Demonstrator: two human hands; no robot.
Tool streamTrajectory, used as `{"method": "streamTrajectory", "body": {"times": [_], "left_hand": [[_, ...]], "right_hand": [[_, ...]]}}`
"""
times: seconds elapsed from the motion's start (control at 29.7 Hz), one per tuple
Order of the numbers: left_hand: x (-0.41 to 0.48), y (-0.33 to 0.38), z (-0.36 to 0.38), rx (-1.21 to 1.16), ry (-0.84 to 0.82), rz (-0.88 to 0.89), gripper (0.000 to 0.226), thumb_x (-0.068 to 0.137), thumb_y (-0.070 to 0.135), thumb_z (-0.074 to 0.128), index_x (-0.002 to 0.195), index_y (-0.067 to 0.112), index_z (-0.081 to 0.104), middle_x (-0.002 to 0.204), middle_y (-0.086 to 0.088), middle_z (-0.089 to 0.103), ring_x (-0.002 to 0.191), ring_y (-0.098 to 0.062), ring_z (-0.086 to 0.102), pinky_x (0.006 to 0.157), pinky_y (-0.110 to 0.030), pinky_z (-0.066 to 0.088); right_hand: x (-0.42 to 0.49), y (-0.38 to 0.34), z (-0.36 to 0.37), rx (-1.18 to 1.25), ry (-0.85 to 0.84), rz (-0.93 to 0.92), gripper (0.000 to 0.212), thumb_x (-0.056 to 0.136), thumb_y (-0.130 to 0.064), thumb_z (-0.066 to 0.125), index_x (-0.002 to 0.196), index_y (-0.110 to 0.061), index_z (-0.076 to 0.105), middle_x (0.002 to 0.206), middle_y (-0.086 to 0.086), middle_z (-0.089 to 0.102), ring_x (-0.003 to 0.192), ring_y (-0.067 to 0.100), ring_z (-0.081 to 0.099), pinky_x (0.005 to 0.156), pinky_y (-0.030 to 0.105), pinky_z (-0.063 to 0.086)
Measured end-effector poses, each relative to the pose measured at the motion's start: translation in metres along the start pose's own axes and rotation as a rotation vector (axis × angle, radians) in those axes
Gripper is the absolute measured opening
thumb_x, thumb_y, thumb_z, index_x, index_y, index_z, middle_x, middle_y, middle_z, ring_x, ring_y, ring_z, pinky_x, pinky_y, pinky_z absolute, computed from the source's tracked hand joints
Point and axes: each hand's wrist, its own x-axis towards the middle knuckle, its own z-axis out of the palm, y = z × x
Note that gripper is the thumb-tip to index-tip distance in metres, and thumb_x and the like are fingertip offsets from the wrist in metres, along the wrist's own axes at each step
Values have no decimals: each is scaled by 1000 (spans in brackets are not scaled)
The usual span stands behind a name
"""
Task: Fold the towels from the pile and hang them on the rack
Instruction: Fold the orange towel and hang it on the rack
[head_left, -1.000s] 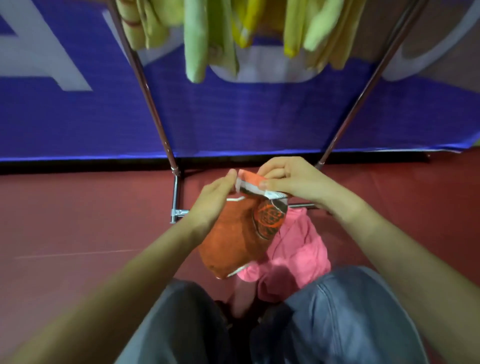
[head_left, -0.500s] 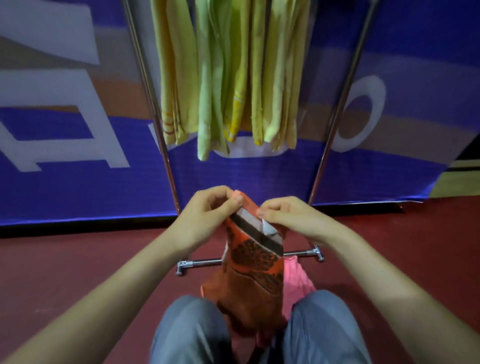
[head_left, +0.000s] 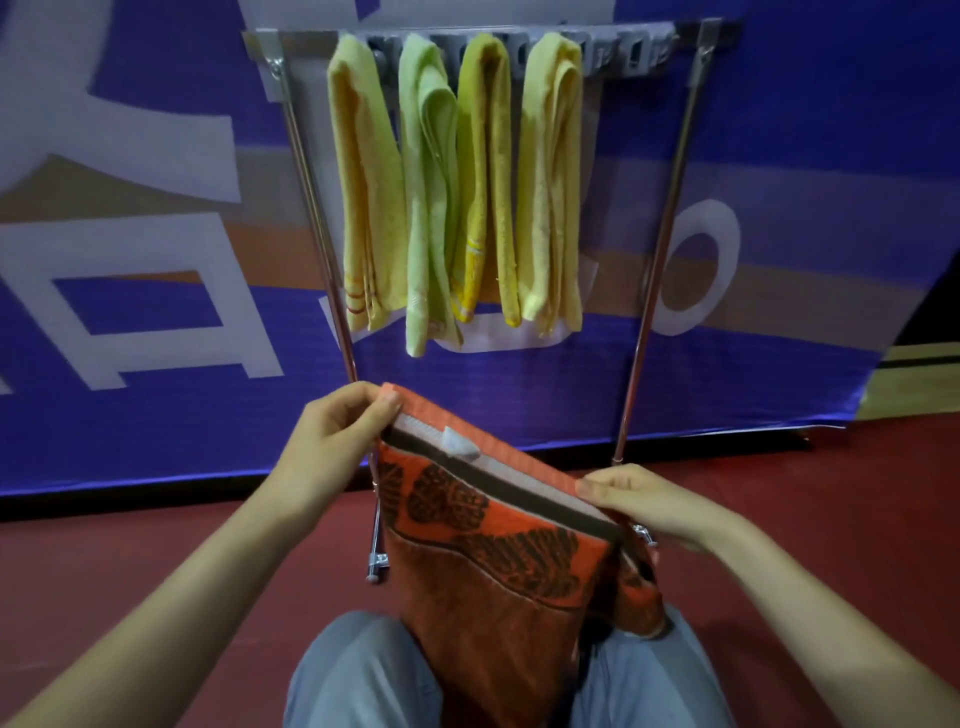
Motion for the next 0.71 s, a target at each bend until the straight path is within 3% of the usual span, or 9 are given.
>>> {"method": "streamTrajectory", "body": {"times": [0.07,0.13,0.24,0.34,0.4,0.47,0.57,0.64,0.71], "left_hand": [[-4,-3,-8,3,74,-6,23,90,17,47,74,7,60,70,-4,61,61,-2,59,64,-14,50],[-5,-5,-16,5,146,-14,23,91,17,47,74,8,60,64,2,64,57,2,59,58,-8,48],[-7,-10,-25,14,177,-27,23,91,17,47,75,9,61,57,8,66,56,2,60,55,-5,47],[-12,-13,-20,-36,166,-69,23,90,19,48,77,9,64,60,5,68,59,-4,63,55,-8,50],[-16,-17,-11,-93,167,-104,21,89,17,50,77,10,66,60,5,70,59,-6,64,55,-12,51],[-20,-19,3,-113,157,-113,20,88,12,52,74,10,67,59,5,70,58,-6,64,57,-15,51],[-27,-22,30,-84,121,-94,25,85,7,57,65,16,68,55,9,68,56,-1,60,61,-19,50],[-32,-23,46,-80,84,-75,28,83,7,59,60,20,68,54,11,68,57,1,60,66,-21,50],[-36,-24,62,-81,63,-63,28,83,4,59,62,20,67,53,14,68,55,5,59,63,-13,49]], "right_hand": [[-4,3,-5,-88,38,12,45,73,-53,57,73,-8,56,57,-1,50,49,3,44,46,20,31],[-9,8,-11,-112,62,25,33,78,-41,54,65,-11,50,51,-7,44,46,0,38,46,17,27],[-16,12,-18,-124,113,43,31,73,-42,52,68,-12,51,61,1,38,56,8,33,51,21,24],[-18,17,-19,-79,146,23,44,69,-56,60,71,-12,58,67,9,45,63,19,37,52,25,25],[-16,16,-17,-16,180,15,49,65,-62,63,72,-14,61,61,7,50,56,17,41,50,24,24],[-15,10,-11,45,200,-5,33,79,-45,57,65,-16,53,46,-4,45,38,7,37,41,17,21],[-7,-2,3,167,212,-31,32,90,-21,51,59,-13,57,40,-6,52,30,1,41,31,13,28],[-2,-11,18,212,196,-62,29,85,-27,59,62,-9,60,52,2,57,39,3,46,39,15,32],[3,-22,34,208,161,-113,30,75,-40,66,73,-10,62,71,12,53,56,12,45,51,24,32]]}}
